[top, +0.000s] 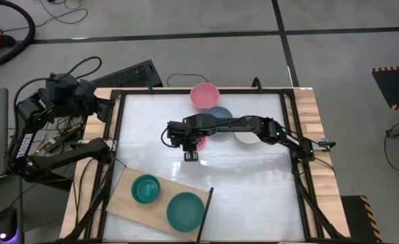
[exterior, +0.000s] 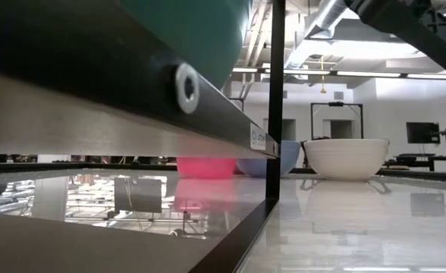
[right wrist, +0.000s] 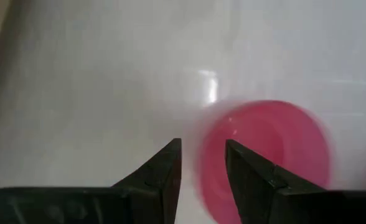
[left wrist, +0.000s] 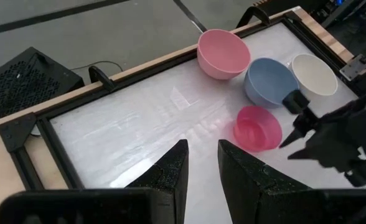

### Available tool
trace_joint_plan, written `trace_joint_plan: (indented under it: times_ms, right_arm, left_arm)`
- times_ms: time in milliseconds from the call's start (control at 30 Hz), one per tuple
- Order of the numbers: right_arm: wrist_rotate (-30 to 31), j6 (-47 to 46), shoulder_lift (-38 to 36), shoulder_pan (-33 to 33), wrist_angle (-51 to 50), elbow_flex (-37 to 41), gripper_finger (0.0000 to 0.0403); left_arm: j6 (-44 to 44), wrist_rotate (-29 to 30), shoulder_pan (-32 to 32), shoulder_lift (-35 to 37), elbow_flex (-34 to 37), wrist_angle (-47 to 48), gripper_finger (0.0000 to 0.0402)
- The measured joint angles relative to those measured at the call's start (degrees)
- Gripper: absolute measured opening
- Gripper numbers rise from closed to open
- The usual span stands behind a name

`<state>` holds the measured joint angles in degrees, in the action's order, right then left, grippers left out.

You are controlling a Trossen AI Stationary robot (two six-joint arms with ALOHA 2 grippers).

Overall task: Place and stack bowls onto a shelf
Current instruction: Stack the pink bowl on top of the light blue bowl on the shelf

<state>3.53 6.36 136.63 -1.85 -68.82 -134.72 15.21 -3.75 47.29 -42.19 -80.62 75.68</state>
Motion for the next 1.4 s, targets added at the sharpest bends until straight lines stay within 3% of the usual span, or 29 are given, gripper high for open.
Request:
trace_joint_plan:
  times_ms: [733, 933, 1100, 1400]
  right_arm:
    - [0.92, -0.89, 4.51, -1.21, 4.18, 3.07, 0.0144]
    - [0.94, -0.98, 4.40, -1.79, 6.33, 4.95, 0.0111]
    - [0.88, -0.76, 4.34, -1.45, 6.31, 4.96, 0.0024]
    - [1.50, -1.67, 3.68, 0.16, 6.71, 4.26, 0.0022]
  left_arm:
    - [0.24, 0.11, 0.00, 0.00, 0.00, 2.02, 0.0071]
    - [0.32, 0.11, 0.00, 0.00, 0.00, 2.03, 0.0071]
    - [0.39, 0.09, 0.00, 0.00, 0.00, 2.03, 0.0071]
    - [0.45, 0.11, 0.00, 0.00, 0.00, 2.01, 0.0071]
